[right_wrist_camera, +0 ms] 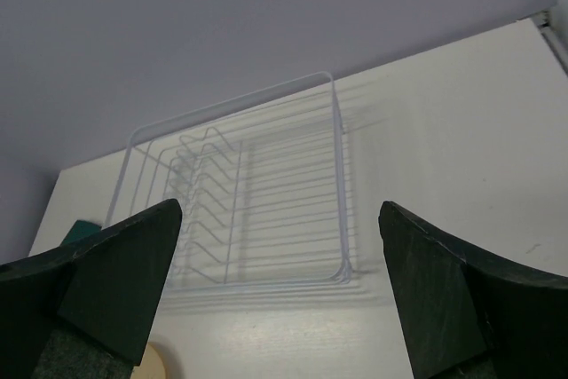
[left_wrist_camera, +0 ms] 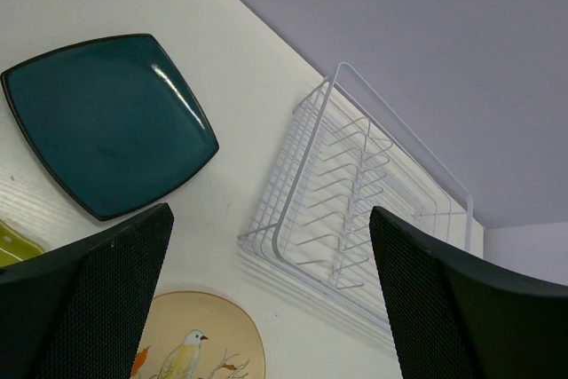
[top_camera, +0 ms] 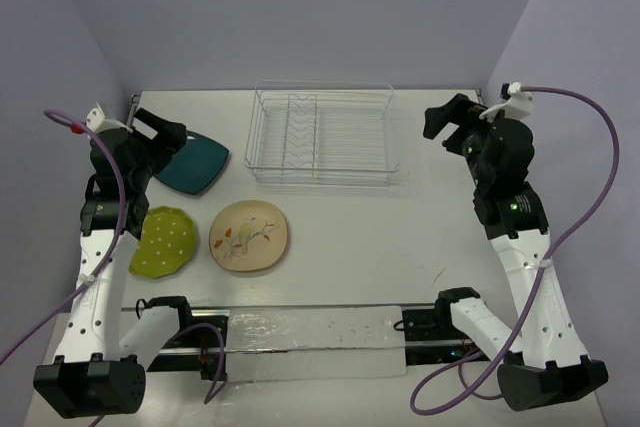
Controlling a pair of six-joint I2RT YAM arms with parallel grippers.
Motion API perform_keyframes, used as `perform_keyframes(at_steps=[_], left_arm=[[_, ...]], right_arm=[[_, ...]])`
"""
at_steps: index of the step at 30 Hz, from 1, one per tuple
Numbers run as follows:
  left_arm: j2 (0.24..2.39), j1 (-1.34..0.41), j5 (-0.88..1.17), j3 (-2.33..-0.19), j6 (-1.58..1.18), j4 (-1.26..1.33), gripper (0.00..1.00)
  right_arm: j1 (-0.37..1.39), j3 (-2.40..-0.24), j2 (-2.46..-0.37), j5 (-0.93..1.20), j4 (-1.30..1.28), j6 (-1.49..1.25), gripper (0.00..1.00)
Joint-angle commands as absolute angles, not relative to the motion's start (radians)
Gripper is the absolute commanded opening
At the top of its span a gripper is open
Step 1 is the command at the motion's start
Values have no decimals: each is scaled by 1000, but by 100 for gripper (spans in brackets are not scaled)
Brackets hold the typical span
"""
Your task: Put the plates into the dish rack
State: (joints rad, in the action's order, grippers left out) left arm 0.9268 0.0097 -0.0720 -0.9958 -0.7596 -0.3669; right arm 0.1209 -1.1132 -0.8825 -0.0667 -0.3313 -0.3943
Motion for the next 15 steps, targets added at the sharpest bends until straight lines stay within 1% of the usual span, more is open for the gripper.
perform_keyframes(at_steps=[1, 3, 4, 6, 7, 9, 13, 15], left_arm=[[931, 8, -79, -1015, -800, -419, 99], [940, 7, -56, -984, -818, -459, 99], [944, 7, -39, -968, -825, -476, 99], [947, -4, -31, -931, -837, -513, 99], [945, -33, -33, -902, -845, -537, 99], [928, -63, -37, -835, -870, -564, 99], [882, -101, -38, -722, -911, -585, 99], [861, -115, -37, -680, -934, -588, 99]], right_arm=[[165, -1080, -870, 125, -278, -343, 100], [210, -1036, -871, 232, -245, -319, 100], [244, -1027, -878, 252, -246, -308, 100], [345, -1023, -899, 211, -262, -301, 100], [425, -1022, -918, 145, -273, -303, 100], [531, -1012, -995, 118, -280, -289, 100], [642, -1009, -1135, 146, -260, -334, 100], [699, -980, -1172, 97, -203, -350, 100]])
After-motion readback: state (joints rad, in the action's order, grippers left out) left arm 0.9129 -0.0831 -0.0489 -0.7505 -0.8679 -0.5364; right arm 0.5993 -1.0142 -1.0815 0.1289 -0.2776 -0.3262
